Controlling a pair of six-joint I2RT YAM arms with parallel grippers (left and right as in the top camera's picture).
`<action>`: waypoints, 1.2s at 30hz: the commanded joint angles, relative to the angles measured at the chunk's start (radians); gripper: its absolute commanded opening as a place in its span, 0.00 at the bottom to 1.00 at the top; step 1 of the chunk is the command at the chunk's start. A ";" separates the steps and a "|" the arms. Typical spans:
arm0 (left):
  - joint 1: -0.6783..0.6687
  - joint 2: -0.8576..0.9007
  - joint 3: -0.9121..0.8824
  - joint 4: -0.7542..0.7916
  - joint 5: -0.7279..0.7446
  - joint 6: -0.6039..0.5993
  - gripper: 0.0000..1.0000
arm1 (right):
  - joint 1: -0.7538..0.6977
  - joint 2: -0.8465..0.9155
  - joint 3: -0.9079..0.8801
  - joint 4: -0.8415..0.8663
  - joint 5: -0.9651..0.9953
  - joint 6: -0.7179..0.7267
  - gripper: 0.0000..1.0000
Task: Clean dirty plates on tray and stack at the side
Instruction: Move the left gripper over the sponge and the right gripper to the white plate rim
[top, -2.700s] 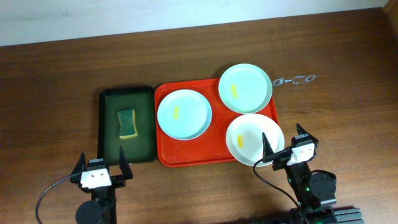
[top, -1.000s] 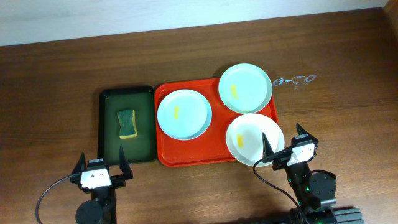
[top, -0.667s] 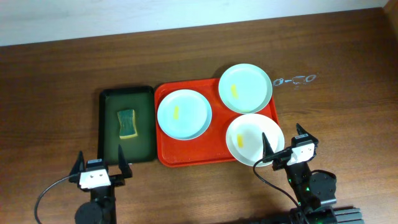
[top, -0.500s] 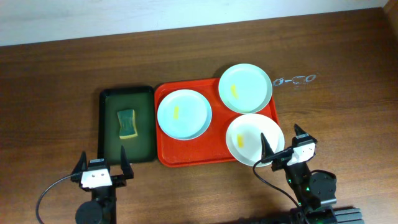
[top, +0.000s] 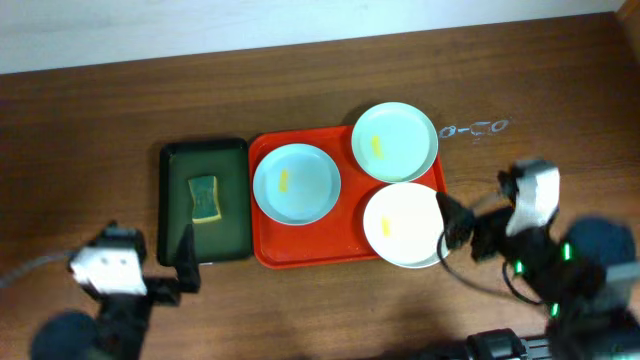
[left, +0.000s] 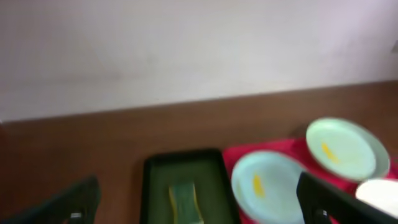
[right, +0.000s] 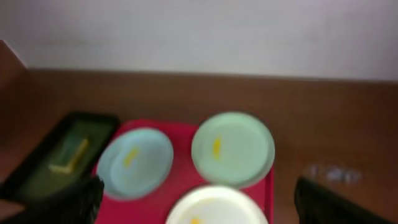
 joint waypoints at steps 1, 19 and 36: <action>0.003 0.304 0.306 -0.255 0.010 0.008 0.99 | -0.004 0.268 0.250 -0.174 -0.076 0.010 0.99; -0.068 1.132 0.538 -0.572 -0.082 -0.122 0.41 | 0.274 1.083 0.426 -0.186 0.011 0.254 0.43; -0.109 1.138 0.450 -0.424 -0.171 -0.173 0.47 | 0.350 1.376 0.424 0.083 0.097 0.278 0.17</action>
